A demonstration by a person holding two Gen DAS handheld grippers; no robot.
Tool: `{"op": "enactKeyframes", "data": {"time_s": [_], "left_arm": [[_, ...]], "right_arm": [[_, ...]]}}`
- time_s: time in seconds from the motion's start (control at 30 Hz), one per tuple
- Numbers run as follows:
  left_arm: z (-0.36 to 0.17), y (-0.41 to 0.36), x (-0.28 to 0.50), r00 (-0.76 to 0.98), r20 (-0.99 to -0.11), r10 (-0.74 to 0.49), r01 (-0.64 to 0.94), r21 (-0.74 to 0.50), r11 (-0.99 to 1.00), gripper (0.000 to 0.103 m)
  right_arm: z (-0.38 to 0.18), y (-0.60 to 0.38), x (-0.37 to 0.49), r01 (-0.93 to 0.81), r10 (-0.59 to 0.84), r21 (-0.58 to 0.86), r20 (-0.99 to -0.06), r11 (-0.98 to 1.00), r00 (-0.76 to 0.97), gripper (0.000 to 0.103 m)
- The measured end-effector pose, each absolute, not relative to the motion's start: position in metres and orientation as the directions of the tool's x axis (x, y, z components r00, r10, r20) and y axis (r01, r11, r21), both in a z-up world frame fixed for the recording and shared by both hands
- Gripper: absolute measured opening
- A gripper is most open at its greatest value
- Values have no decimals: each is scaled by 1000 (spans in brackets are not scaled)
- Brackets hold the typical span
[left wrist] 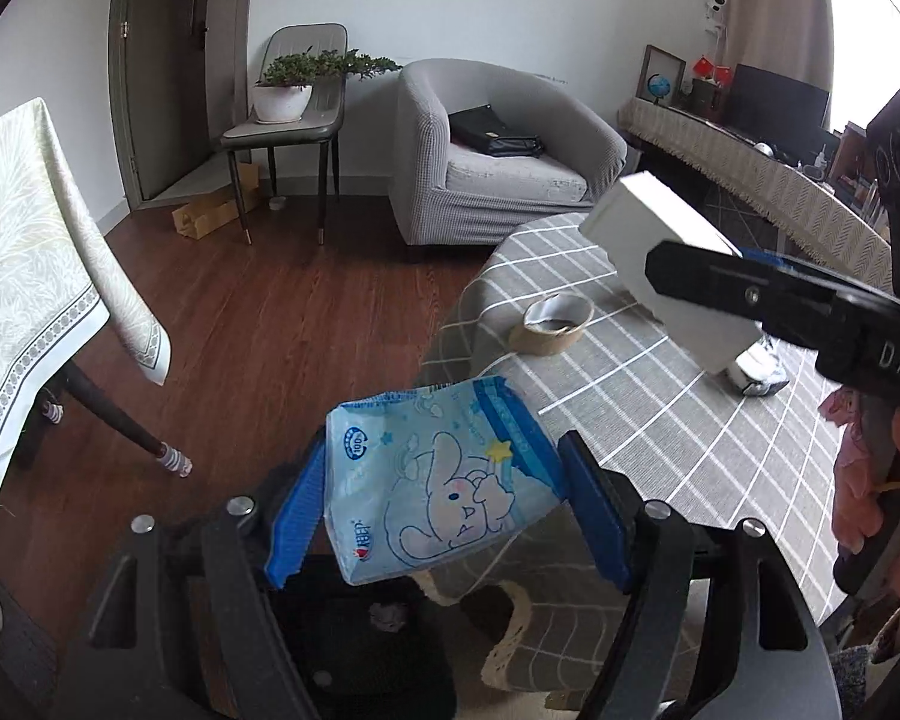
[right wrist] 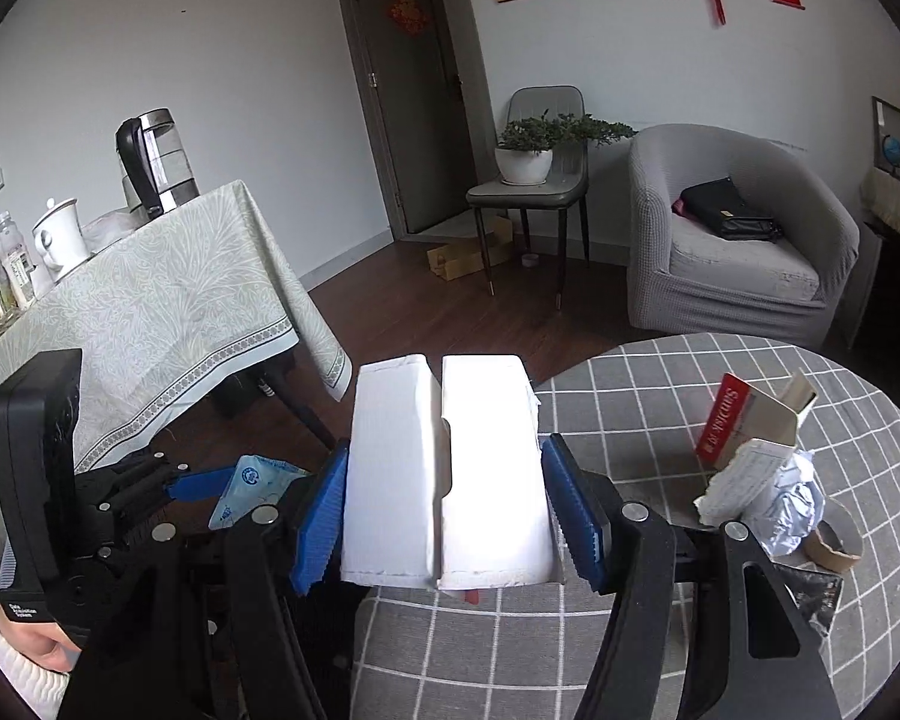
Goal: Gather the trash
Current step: 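Carry the wipes pack with the left gripper and release it into the bin, then lower the white paper box with the right gripper into the bin and open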
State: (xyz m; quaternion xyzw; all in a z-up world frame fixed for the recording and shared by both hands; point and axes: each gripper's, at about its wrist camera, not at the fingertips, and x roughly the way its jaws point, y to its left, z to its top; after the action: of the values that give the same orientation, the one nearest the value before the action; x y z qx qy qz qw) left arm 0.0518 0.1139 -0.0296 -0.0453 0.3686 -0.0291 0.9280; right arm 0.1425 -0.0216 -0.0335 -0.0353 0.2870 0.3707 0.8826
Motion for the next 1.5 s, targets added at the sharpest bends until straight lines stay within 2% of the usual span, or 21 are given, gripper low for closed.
{"op": "enactKeyframes", "data": {"time_s": [0.13,0.6,0.8,1.27,1.5], "left_arm": [[-50,135,43,686,-723,-88,-13,-132,991,77],[-126,180,19,503,-864,-22,-62,-61,996,77],[-144,200,10,441,-898,-6,-102,-57,993,79],[-140,240,-6,447,-894,14,-160,-64,985,89],[-115,251,-14,532,-846,29,-179,-80,981,78]], "right_arm": [[-38,2,140,-696,644,145,-544,703,538,64],[-61,83,131,-756,660,128,-595,642,459,64],[-77,114,127,-779,652,117,-630,617,422,64],[-109,162,120,-805,616,100,-701,585,361,64],[-131,177,120,-802,583,104,-742,588,331,64]]}}
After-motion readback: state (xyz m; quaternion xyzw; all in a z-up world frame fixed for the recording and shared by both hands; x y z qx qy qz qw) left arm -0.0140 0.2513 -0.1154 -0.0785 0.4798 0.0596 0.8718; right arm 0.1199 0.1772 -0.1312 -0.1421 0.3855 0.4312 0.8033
